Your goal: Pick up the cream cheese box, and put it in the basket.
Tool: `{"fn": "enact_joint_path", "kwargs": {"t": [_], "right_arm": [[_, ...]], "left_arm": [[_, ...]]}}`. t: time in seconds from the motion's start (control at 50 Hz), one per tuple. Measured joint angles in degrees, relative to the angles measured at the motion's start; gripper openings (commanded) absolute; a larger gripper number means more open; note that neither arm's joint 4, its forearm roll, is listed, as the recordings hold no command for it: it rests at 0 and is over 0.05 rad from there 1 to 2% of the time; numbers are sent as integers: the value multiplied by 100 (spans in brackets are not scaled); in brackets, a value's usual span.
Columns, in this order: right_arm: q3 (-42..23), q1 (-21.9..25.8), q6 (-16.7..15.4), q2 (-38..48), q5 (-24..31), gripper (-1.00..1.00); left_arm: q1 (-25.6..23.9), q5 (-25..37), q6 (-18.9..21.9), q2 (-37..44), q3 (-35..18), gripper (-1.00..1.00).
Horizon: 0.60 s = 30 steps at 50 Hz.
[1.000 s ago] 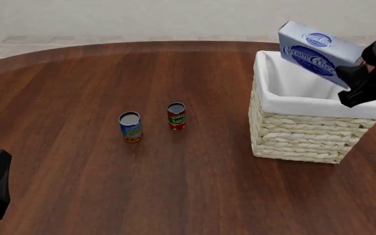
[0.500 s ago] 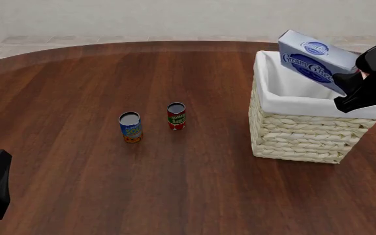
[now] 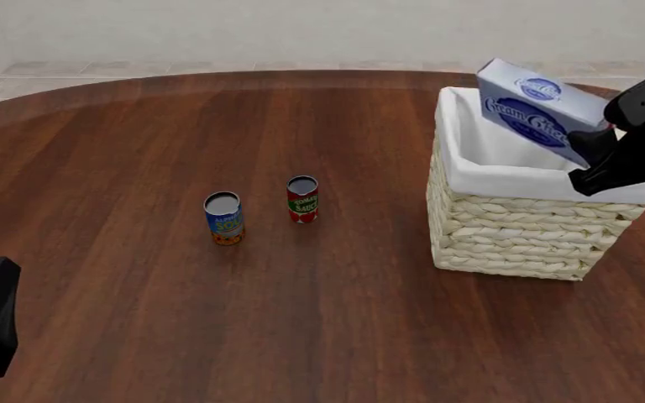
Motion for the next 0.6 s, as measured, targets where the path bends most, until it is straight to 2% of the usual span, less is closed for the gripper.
{"fn": "enact_joint_path", "kwargs": {"t": [0.58, 0.6], "right_arm": [[36, -163, 29, 108, -111, -100], [34, -168, 28, 109, -112, 100]], "left_arm": [[-3, -7, 3, 0, 6, 100], [-3, -7, 3, 0, 6, 100]]}}
